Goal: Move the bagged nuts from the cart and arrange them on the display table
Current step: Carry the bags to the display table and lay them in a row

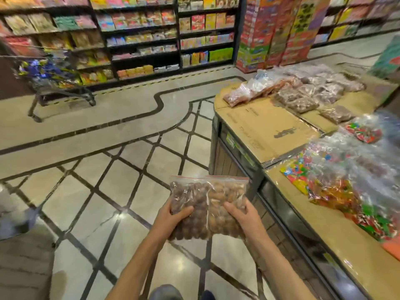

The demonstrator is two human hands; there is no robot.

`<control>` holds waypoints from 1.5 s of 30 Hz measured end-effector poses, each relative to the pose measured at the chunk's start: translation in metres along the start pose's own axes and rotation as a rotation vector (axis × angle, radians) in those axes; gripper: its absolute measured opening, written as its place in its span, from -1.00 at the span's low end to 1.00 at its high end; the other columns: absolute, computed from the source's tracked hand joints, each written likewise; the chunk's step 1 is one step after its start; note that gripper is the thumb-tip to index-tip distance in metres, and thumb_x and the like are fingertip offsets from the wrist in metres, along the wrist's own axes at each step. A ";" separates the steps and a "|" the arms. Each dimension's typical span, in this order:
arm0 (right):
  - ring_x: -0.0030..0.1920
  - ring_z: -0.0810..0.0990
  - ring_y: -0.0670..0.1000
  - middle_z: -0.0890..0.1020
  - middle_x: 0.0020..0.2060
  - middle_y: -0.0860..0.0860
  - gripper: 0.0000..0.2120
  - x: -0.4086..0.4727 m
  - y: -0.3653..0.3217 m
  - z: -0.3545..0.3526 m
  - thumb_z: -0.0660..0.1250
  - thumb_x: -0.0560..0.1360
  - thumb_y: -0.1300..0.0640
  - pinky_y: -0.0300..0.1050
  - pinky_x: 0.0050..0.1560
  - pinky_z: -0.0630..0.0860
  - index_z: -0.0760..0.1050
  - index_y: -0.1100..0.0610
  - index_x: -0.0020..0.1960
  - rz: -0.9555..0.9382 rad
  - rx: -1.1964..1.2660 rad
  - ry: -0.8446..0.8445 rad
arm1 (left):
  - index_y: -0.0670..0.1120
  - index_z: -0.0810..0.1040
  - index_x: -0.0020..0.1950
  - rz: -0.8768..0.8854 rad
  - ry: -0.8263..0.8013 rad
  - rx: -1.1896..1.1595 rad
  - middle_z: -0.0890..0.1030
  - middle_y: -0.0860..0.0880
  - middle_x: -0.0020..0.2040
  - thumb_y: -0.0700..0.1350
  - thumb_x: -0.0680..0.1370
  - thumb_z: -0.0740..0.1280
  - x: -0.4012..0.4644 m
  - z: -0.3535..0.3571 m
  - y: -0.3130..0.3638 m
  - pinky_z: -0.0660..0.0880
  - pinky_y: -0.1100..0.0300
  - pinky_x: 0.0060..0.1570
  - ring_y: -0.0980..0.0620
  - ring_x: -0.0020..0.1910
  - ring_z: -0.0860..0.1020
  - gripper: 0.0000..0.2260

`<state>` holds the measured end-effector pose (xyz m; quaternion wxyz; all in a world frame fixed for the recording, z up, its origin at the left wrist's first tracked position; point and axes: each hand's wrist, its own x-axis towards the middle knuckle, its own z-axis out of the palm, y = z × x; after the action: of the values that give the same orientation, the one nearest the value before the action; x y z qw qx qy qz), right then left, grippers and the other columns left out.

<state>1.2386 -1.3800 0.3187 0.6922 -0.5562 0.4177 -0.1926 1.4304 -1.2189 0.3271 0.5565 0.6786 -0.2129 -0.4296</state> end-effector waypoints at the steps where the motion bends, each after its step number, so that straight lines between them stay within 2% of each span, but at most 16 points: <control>1: 0.07 0.78 0.03 0.75 0.15 0.03 -0.43 0.018 -0.007 -0.001 0.58 0.44 -0.11 0.06 0.08 0.73 0.53 0.00 0.38 -0.002 -0.002 0.014 | 0.23 0.49 0.40 0.001 -0.022 0.000 0.70 0.09 0.25 0.05 0.51 0.57 0.021 -0.001 0.006 0.63 -0.04 0.26 0.05 0.22 0.68 -0.49; 6: 0.06 0.79 0.05 0.78 0.10 0.04 -0.62 0.105 -0.034 -0.004 0.54 0.54 0.03 -0.10 -0.05 0.72 0.58 0.01 0.32 -0.006 0.037 0.133 | 0.12 0.53 0.41 -0.020 -0.129 0.021 0.73 0.02 0.23 0.06 0.48 0.60 0.138 -0.004 0.034 0.65 -0.10 0.24 0.00 0.19 0.71 -0.47; 9: 0.04 0.79 0.02 0.79 0.06 -0.02 -0.67 0.157 -0.049 -0.001 0.53 0.55 0.06 -0.08 0.01 0.70 0.59 -0.02 0.29 -0.020 0.055 0.239 | 0.09 0.53 0.42 -0.024 -0.222 0.048 0.74 0.00 0.20 0.04 0.49 0.60 0.214 -0.006 0.055 0.66 -0.09 0.20 -0.03 0.17 0.73 -0.47; 12: 0.02 0.78 -0.06 0.79 0.04 -0.06 -0.62 0.210 -0.064 0.004 0.54 0.53 -0.01 -0.13 0.02 0.67 0.59 -0.02 0.32 -0.031 0.062 0.360 | 0.01 0.55 0.40 -0.022 -0.317 0.066 0.76 0.00 0.14 -0.10 0.56 0.53 0.288 -0.009 0.083 0.69 0.03 0.10 -0.01 0.12 0.74 -0.58; 14: 0.08 0.76 -0.08 0.77 0.10 -0.09 -0.54 0.240 -0.074 0.010 0.57 0.50 -0.13 -0.05 0.15 0.66 0.58 -0.06 0.34 -0.040 0.084 0.428 | 0.03 0.55 0.41 -0.023 -0.418 0.074 0.75 -0.03 0.17 -0.11 0.57 0.52 0.333 -0.012 0.104 0.68 -0.06 0.15 -0.06 0.14 0.74 -0.58; 16: 0.29 0.68 -0.02 0.69 0.30 -0.11 -0.28 0.268 -0.084 0.015 0.58 0.36 -0.38 0.17 0.38 0.57 0.50 -0.19 0.44 -0.025 0.080 0.485 | 0.07 0.53 0.42 -0.025 -0.494 0.085 0.75 -0.05 0.19 -0.10 0.58 0.52 0.377 -0.013 0.127 0.68 -0.08 0.15 -0.07 0.15 0.73 -0.57; 18: 0.46 0.53 0.01 0.52 0.48 -0.15 -0.06 0.297 -0.091 0.016 0.55 0.30 -0.49 0.24 0.50 0.45 0.35 -0.21 0.57 -0.008 0.087 0.539 | 0.10 0.53 0.42 -0.038 -0.553 0.095 0.75 -0.04 0.19 -0.08 0.57 0.53 0.417 -0.012 0.148 0.69 -0.03 0.11 -0.06 0.13 0.74 -0.56; 20: 0.53 0.44 0.02 0.43 0.55 -0.13 0.06 0.317 -0.109 0.022 0.53 0.30 -0.50 0.23 0.55 0.37 0.24 -0.12 0.65 -0.001 0.106 0.582 | 0.11 0.53 0.43 -0.045 -0.598 0.129 0.75 -0.02 0.19 -0.04 0.55 0.55 0.455 -0.009 0.164 0.68 -0.04 0.15 -0.05 0.14 0.74 -0.53; 24: 0.63 0.28 0.09 0.22 0.68 0.01 0.10 0.358 -0.135 0.025 0.51 0.43 -0.33 0.17 0.60 0.25 0.03 0.05 0.73 0.045 0.164 0.693 | 0.13 0.56 0.40 -0.048 -0.661 0.188 0.76 0.04 0.17 0.00 0.52 0.57 0.521 0.003 0.187 0.65 -0.07 0.23 0.01 0.12 0.74 -0.53; 27: 0.65 0.23 0.12 0.17 0.69 0.06 0.06 0.391 -0.151 0.017 0.50 0.46 -0.26 0.17 0.59 0.24 0.02 0.08 0.72 0.075 0.193 0.738 | 0.09 0.55 0.40 -0.061 -0.716 0.197 0.76 0.02 0.16 -0.05 0.54 0.55 0.565 0.021 0.198 0.67 0.03 0.15 0.01 0.11 0.74 -0.56; 29: 0.66 0.19 0.13 0.14 0.70 0.05 0.02 0.415 -0.157 0.008 0.50 0.49 -0.23 0.18 0.59 0.23 0.02 0.05 0.72 0.076 0.225 0.766 | 0.04 0.55 0.41 -0.084 -0.747 0.198 0.76 -0.01 0.15 -0.08 0.55 0.54 0.596 0.036 0.202 0.67 0.02 0.13 -0.03 0.11 0.75 -0.55; 33: 0.65 0.22 0.13 0.17 0.69 0.03 0.04 0.463 -0.156 -0.023 0.50 0.46 -0.28 0.22 0.58 0.25 0.03 0.02 0.72 0.074 0.253 0.813 | 0.08 0.53 0.42 -0.100 -0.792 0.232 0.76 -0.01 0.17 -0.05 0.52 0.58 0.656 0.074 0.211 0.63 -0.14 0.25 -0.07 0.14 0.74 -0.51; 36: 0.63 0.29 0.12 0.24 0.67 0.01 0.13 0.495 -0.161 -0.046 0.52 0.36 -0.39 0.24 0.57 0.30 0.06 0.00 0.72 0.037 0.278 0.861 | 0.10 0.53 0.39 -0.104 -0.832 0.258 0.76 0.00 0.14 -0.06 0.52 0.58 0.698 0.108 0.222 0.65 -0.13 0.21 -0.07 0.11 0.75 -0.53; 40: 0.62 0.29 0.13 0.28 0.64 0.00 -0.05 0.526 -0.176 -0.079 0.47 0.51 -0.21 0.22 0.56 0.28 0.08 0.04 0.72 0.049 0.339 0.887 | 0.09 0.55 0.39 -0.071 -0.867 0.319 0.76 0.02 0.14 -0.07 0.52 0.58 0.747 0.153 0.230 0.64 -0.11 0.23 -0.04 0.12 0.74 -0.53; 43: 0.55 0.42 0.10 0.41 0.59 -0.03 0.08 0.541 -0.184 -0.100 0.52 0.31 -0.47 0.24 0.53 0.37 0.23 -0.07 0.66 0.052 0.275 0.971 | 0.10 0.55 0.40 -0.050 -0.923 0.355 0.76 0.02 0.17 -0.01 0.48 0.60 0.777 0.190 0.238 0.63 -0.10 0.24 -0.04 0.15 0.73 -0.48; 45: 0.45 0.51 0.04 0.53 0.49 -0.07 0.00 0.546 -0.182 -0.116 0.55 0.30 -0.44 0.13 0.46 0.42 0.33 -0.10 0.61 0.033 0.321 1.016 | 0.07 0.55 0.41 -0.053 -0.949 0.370 0.76 -0.01 0.16 0.01 0.45 0.62 0.794 0.217 0.243 0.66 -0.06 0.18 -0.06 0.12 0.74 -0.45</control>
<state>1.4982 -1.9062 0.2857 0.4819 -0.2735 0.6742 -0.4883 1.7273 -2.0230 0.2776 0.2582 0.5009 -0.4975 -0.6595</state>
